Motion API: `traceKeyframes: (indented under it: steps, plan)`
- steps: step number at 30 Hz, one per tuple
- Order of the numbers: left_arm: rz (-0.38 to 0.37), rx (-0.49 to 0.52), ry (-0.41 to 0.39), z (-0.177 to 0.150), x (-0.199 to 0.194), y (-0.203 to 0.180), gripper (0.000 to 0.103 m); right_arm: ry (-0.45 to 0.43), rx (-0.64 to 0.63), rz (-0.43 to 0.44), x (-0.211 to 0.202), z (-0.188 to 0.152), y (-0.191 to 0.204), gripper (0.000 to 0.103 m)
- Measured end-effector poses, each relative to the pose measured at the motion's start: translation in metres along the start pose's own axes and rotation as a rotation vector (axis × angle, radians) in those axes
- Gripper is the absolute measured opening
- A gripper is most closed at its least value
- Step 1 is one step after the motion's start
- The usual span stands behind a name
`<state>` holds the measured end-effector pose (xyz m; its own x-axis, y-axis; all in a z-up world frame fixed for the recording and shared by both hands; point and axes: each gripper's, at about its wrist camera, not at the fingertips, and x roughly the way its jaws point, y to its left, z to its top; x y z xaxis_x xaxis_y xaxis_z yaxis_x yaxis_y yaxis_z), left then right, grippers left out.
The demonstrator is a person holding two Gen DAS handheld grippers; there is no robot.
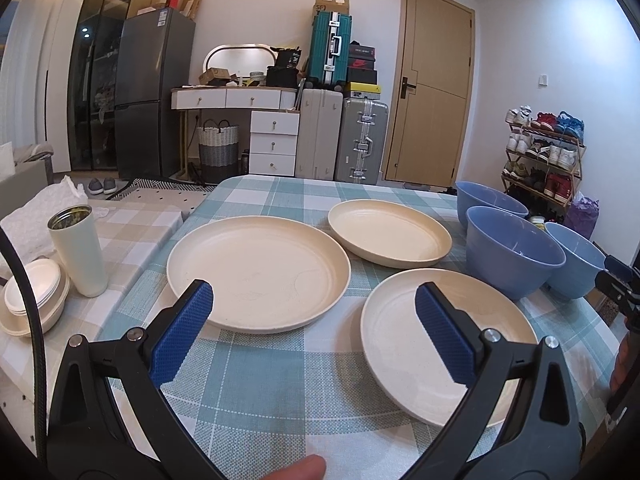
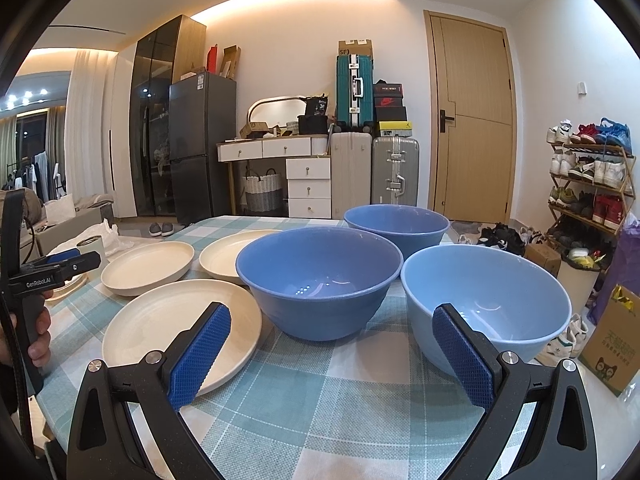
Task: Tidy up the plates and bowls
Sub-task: 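Move both grippers forward to the rim of the large cream plate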
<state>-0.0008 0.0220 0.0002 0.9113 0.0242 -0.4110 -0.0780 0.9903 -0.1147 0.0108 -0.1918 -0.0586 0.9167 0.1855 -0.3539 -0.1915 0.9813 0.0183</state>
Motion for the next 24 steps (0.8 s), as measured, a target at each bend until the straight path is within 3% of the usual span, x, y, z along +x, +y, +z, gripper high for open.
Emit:
traceKeyframes:
  steps: [14, 24]
  plan:
    - [0.053, 0.049, 0.009, 0.015, -0.010, -0.012, 0.101, 0.049, -0.029, 0.028, 0.000, 0.014, 0.011, 0.103]
    - [0.068, 0.048, 0.045, 0.044, -0.038, -0.014, 0.101, 0.131, -0.024, 0.143, 0.003, 0.045, 0.031, 0.103]
